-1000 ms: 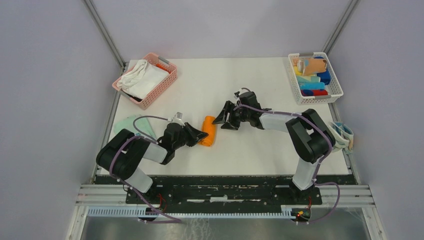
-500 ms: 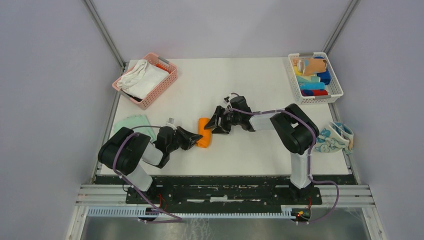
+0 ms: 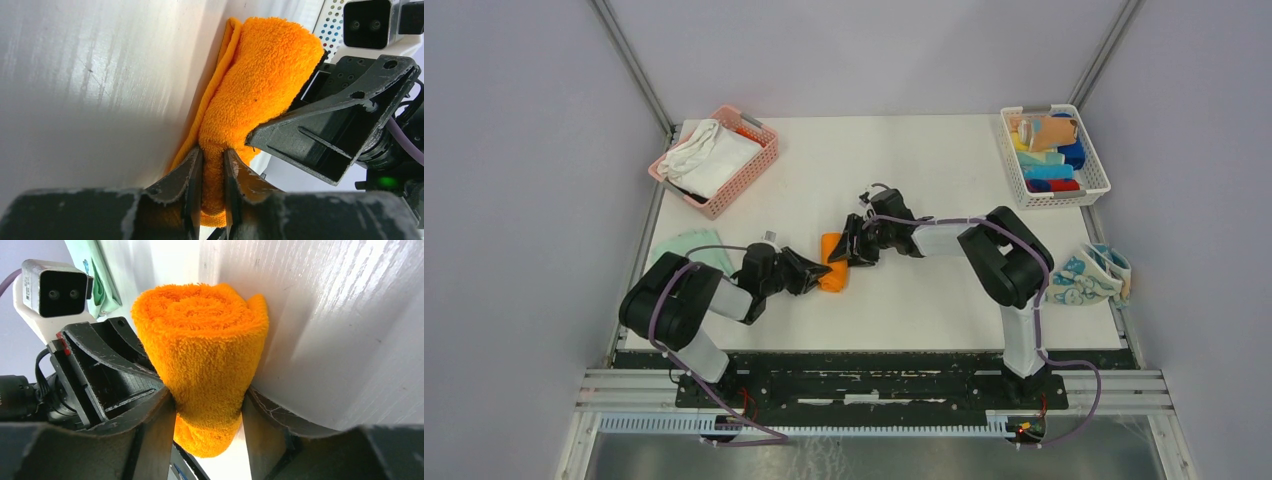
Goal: Roll the towels
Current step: Pick up the towel at the center of the board.
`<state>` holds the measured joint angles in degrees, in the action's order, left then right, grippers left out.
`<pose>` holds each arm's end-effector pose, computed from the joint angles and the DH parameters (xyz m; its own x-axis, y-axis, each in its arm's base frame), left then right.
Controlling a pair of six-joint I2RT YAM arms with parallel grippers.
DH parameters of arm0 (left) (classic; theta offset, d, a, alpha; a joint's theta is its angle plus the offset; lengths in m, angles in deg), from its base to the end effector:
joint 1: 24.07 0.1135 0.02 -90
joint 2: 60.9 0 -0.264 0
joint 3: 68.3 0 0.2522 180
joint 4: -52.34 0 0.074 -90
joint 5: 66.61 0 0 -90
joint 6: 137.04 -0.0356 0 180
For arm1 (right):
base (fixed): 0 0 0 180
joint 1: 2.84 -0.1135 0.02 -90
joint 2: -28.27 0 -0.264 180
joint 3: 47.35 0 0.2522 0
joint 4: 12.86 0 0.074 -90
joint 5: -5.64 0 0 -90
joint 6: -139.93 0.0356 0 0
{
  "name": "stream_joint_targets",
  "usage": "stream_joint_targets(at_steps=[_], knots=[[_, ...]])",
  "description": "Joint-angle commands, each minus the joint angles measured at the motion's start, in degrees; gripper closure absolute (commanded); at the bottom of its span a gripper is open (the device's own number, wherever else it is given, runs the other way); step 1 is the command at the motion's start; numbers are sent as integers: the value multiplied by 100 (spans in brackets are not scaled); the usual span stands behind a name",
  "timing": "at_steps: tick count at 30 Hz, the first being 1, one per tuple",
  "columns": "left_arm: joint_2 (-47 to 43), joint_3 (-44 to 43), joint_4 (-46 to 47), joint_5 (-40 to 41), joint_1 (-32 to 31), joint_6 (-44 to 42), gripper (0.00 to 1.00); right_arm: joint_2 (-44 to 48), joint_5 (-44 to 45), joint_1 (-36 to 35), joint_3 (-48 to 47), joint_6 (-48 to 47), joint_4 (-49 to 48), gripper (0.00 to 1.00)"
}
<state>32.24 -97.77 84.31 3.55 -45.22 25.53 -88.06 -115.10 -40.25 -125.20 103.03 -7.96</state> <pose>0.2174 -0.0971 0.0946 -0.7276 -0.6808 -0.0847 -0.2852 0.4125 -0.8652 0.3150 0.2639 0.1213 -0.9811 0.1149 -0.1556 -0.0544 0.6081 0.7920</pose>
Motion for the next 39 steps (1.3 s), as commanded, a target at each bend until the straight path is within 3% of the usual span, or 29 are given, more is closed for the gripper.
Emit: stream_joint_targets(at_steps=[1, 6, 13, 22, 30, 39], knots=[[249, 25, -1605, 543, 59, -756, 72, -303, 217, -205, -208, -361, 567, 46], [90, -156, -2006, 532, 56, -1079, 60, -405, 485, -288, -505, -565, 945, 65], [-1302, -574, -3370, 924, 45, -1798, 45, 127, 1622, -248, -1170, -1363, 2807, 89], [-3603, -2171, -6341, 2422, 46, -3355, 36, 733, 2215, 289, -1508, -1794, 3861, 97], [-4177, -3861, -7410, 3582, 57, -4973, 26, 1619, 2336, 2040, -1859, -1863, 4502, 98], [-4285, -3664, -7016, 4640, 49, -5608, 22, 1576, 2023, 4695, -2691, -1448, 4408, 100]])
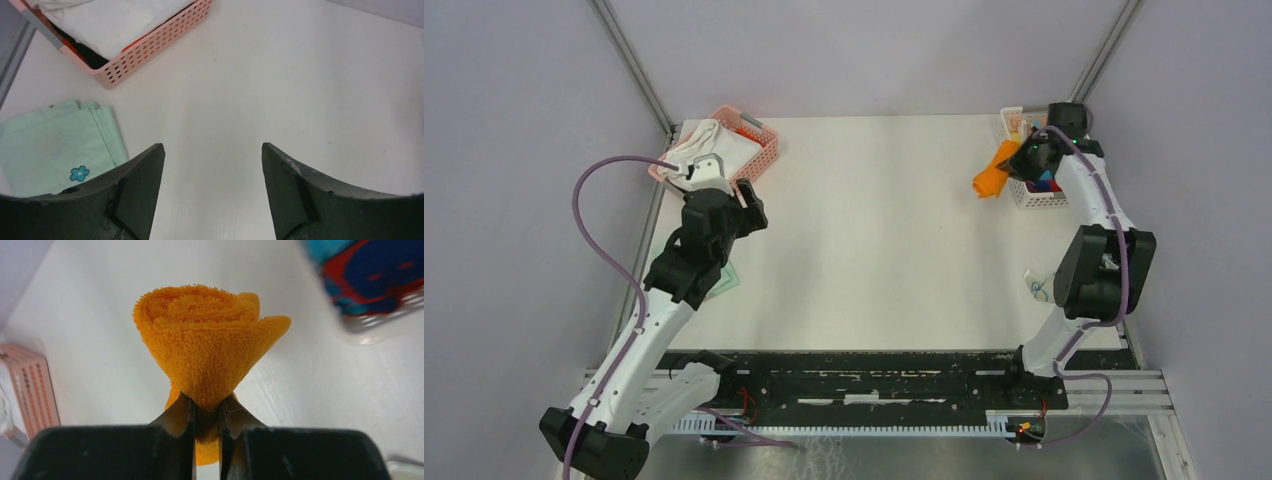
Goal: Roll the towels
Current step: Pick up the towel at the center of the board, then place the towel in the bin.
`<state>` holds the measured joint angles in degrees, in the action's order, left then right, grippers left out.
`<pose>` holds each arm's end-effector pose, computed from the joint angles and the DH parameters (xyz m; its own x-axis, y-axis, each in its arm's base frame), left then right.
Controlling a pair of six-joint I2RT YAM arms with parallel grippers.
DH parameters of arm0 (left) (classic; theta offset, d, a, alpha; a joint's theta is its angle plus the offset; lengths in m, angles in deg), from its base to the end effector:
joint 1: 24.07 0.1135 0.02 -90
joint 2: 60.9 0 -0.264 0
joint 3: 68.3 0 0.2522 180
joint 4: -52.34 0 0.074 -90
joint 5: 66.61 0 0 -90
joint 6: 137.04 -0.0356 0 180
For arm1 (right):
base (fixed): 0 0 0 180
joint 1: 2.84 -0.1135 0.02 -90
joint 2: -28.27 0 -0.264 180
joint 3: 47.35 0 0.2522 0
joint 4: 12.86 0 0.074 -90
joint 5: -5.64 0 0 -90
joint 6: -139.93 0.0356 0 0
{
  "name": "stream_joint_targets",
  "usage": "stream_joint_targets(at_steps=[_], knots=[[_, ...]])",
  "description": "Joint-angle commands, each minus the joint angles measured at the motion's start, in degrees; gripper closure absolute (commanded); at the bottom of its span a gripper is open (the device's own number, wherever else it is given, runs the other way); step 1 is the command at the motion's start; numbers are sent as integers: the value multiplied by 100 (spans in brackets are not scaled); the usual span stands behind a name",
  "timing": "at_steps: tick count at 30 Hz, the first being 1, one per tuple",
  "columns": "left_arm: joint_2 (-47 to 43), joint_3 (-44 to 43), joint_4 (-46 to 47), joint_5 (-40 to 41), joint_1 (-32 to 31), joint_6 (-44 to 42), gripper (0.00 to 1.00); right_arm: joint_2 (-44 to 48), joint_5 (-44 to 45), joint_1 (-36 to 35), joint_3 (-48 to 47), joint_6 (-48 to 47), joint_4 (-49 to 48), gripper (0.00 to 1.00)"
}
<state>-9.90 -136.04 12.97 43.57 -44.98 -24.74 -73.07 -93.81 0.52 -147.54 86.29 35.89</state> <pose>0.1861 -0.0580 0.3500 -0.3468 -0.2488 -0.9043 -0.1016 0.9685 -0.2274 0.3940 -0.0173 0.2838 -0.6433 0.6236 -0.4443 0.4142 0.7714 0.4830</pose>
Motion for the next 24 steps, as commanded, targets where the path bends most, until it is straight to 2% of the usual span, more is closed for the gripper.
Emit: stream_joint_targets(at_steps=[1, 4, 8, 15, 24], knots=[[-90, 272, 205, 640, 30, -584, 22, 12, -139, 822, -559, 302, -53, 100], [-71, 457, 346, 682, 30, -616, 22, -237, -186, 1379, -900, 643, -298, 100], [50, 484, 405, 725, 27, -671, 21, -733, -178, 1765, -1461, 1044, -639, 100], [162, 529, 428, 808, 22, -701, 21, -1580, 437, 1908, -2399, 1427, -822, 100], [300, 536, 450, 821, 20, -726, 21, -2397, 817, 1913, -2694, 1671, -1062, 100]])
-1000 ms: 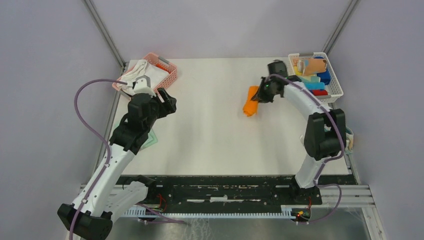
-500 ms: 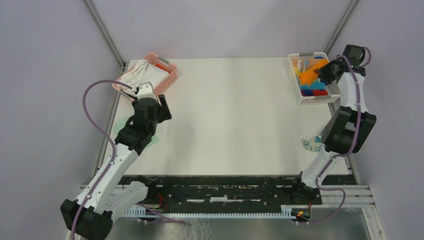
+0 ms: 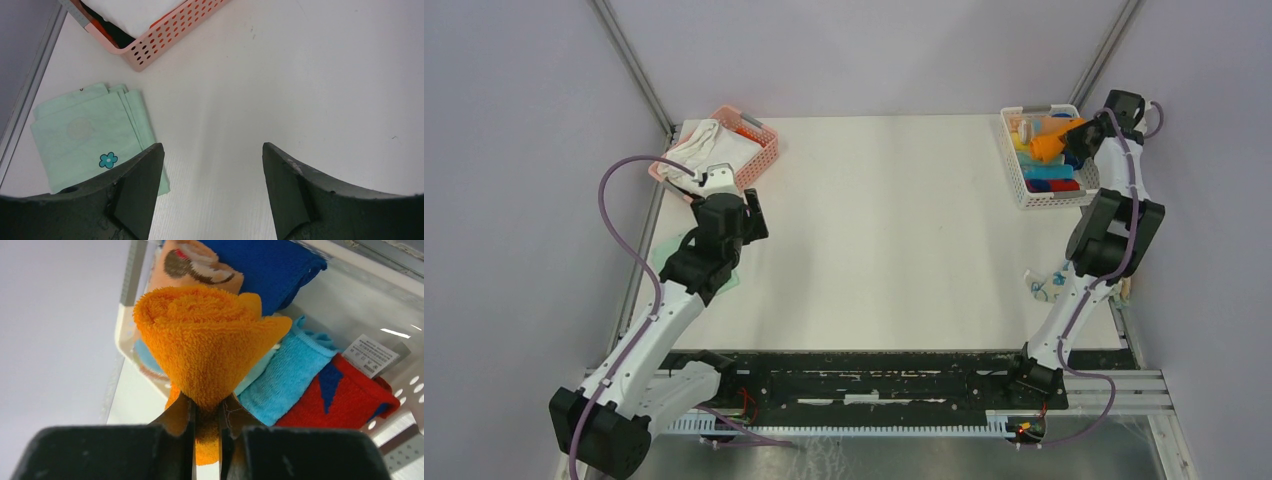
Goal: Roll the towels
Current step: Place the towel in the bin.
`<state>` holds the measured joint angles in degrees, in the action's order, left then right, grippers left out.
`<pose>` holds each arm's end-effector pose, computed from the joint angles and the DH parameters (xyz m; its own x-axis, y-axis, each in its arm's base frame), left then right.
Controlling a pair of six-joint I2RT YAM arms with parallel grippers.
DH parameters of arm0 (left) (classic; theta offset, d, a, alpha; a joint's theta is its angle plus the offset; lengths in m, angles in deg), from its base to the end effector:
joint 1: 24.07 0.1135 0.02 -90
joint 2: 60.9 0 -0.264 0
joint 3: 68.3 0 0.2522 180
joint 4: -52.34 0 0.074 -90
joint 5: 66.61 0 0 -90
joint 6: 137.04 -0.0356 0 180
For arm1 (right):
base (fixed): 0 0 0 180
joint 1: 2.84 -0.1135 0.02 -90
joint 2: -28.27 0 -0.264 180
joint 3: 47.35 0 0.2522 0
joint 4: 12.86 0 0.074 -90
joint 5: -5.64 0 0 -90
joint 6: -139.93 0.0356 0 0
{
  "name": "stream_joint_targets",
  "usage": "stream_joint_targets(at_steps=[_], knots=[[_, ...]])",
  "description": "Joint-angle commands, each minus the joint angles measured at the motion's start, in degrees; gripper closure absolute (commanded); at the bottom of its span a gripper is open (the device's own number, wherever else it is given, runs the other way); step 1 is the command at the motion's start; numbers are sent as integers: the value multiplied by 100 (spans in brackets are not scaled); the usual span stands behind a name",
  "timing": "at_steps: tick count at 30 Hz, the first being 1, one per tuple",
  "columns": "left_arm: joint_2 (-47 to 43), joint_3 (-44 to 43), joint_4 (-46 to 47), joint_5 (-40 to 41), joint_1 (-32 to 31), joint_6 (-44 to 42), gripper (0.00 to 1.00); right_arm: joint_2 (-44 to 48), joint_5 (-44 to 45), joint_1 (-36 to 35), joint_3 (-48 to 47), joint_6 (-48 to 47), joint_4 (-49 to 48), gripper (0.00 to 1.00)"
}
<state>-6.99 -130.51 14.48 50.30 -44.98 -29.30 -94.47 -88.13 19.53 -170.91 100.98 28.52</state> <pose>0.1982 -0.0585 0.3111 -0.4238 -0.1289 -0.8965 -0.1876 0.9809 -0.0524 0.4616 -0.1874 0.2680 -0.1186 0.8880 -0.4443 0.6773 0.3996 0.6177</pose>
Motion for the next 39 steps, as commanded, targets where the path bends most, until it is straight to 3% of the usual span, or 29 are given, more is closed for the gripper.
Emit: stream_joint_targets(at_steps=[1, 11, 16, 24, 39], knots=[[20, -11, 300, 135, 19, -271, 21, -361, 227, 7, -370, 230, -341, 100], [52, 11, 331, 97, 15, -288, 21, -1205, 582, -133, -512, 237, 72, 98], [7, 39, 322, 106, 22, -289, 21, -1378, 438, -145, -522, 339, 169, 84], [-54, 48, 318, 99, 18, -287, 21, -750, 344, -129, -448, 241, 47, 59], [-170, 55, 292, 145, 5, -262, 20, -336, -15, 41, -321, 377, -185, 36]])
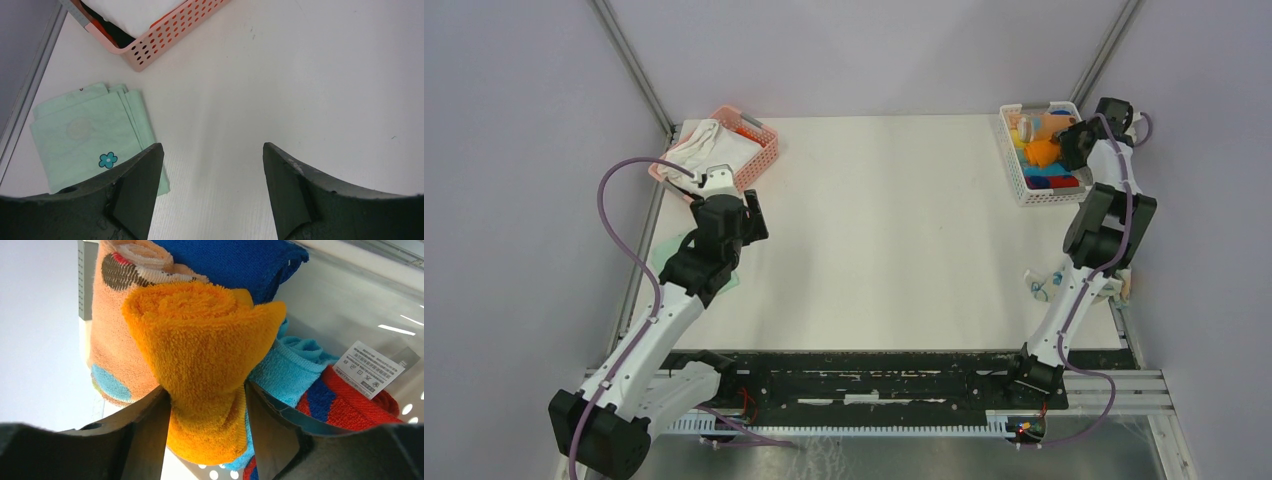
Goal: Roll the towels
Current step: Place the towel in the bin, then move the towel to the corner of the board.
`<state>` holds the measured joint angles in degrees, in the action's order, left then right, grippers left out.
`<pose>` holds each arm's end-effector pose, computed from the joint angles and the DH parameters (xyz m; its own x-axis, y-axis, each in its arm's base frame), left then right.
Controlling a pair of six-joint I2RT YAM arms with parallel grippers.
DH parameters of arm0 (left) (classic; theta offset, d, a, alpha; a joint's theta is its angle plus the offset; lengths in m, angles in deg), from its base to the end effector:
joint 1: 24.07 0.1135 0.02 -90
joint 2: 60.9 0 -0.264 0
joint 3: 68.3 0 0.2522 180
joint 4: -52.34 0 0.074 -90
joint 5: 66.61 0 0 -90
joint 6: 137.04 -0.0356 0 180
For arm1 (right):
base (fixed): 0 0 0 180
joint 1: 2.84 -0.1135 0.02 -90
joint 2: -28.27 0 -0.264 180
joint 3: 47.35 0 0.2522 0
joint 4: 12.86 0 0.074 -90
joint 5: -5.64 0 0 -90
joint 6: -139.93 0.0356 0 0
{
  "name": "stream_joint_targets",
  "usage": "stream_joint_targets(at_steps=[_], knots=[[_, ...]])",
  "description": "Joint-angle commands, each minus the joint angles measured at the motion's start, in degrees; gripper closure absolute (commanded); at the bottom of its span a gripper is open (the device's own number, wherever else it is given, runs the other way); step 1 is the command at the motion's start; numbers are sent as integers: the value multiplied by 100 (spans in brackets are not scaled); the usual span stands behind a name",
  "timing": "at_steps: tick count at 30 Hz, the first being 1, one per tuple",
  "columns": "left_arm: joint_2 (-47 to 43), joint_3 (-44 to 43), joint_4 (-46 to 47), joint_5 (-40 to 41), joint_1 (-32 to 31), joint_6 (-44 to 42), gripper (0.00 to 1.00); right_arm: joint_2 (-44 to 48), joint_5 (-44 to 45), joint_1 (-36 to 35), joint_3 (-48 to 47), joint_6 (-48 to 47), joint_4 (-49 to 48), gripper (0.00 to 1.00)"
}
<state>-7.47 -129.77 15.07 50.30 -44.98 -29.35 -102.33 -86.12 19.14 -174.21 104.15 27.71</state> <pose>0.1970 -0.0580 0.3092 -0.4192 -0.1299 -0.8986 -0.1869 0.9809 -0.0546 0.4844 -0.1943 0.2209 -0.0918 0.9115 -0.4010 0.7323 0.3346 0.5931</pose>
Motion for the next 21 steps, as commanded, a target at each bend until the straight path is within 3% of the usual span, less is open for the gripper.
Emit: stream_joint_targets(at_steps=[1, 10, 15, 21], knots=[[-129, -15, 233, 144, 4, -258, 20, 477, -247, 87, 15, 67, -120, 34], [-195, 4, 233, 148, -10, -258, 20, 961, -290, 151, 289, -55, -245, 19], [-319, 11, 233, 153, -44, -262, 20, 1504, -431, 153, 489, -696, 227, 14], [-476, 33, 250, 158, -207, -284, 19, 3073, -32, 152, 2356, -1655, 782, 13]])
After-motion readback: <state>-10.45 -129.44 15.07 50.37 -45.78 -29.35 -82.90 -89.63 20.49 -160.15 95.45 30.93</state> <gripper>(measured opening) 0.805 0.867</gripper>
